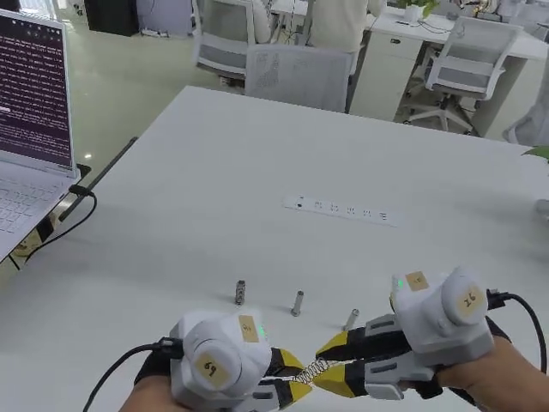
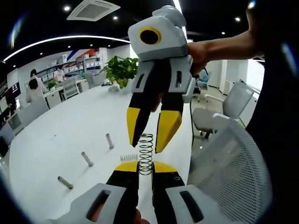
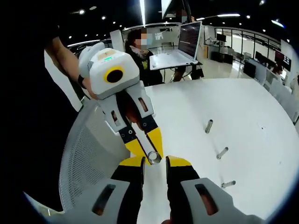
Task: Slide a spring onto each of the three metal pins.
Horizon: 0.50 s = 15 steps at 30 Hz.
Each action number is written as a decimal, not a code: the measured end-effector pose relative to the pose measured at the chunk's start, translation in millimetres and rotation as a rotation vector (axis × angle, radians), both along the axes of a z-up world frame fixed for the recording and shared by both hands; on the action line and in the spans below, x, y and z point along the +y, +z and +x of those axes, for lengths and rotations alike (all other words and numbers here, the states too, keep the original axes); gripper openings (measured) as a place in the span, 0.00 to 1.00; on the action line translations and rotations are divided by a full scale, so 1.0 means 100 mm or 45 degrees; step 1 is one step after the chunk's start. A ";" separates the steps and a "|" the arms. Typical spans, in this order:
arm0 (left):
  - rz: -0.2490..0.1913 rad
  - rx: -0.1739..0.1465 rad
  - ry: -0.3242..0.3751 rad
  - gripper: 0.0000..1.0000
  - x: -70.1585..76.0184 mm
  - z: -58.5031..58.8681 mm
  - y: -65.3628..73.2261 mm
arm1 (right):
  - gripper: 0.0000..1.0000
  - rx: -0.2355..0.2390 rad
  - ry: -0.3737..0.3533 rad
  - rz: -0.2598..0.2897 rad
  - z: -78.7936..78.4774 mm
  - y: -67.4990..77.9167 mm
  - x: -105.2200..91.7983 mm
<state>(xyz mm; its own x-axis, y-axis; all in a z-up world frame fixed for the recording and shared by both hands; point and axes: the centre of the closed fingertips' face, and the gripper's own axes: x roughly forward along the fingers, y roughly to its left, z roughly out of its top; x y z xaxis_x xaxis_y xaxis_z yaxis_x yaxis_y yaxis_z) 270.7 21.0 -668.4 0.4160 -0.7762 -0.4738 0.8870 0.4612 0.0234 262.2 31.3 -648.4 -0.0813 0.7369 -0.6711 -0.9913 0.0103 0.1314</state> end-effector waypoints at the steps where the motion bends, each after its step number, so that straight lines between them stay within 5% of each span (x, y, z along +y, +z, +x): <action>1: -0.008 0.000 -0.002 0.02 -0.01 0.00 0.01 | 0.16 -0.006 0.009 -0.003 0.00 0.02 0.00; 6: -0.064 -0.001 -0.016 0.02 -0.07 0.01 0.11 | 0.15 -0.032 0.065 -0.041 -0.01 0.07 -0.03; 15: -0.079 -0.027 -0.074 0.02 -0.16 -0.01 0.19 | 0.13 -0.063 0.178 -0.111 -0.02 0.16 -0.09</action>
<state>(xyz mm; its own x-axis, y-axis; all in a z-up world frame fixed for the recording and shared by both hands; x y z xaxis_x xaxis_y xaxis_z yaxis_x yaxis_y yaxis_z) 269.9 5.3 -649.8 0.3788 -0.8269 -0.4156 0.9119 0.4100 0.0154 260.4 22.3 -632.5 -0.1444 0.6592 -0.7380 -0.9891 -0.1191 0.0870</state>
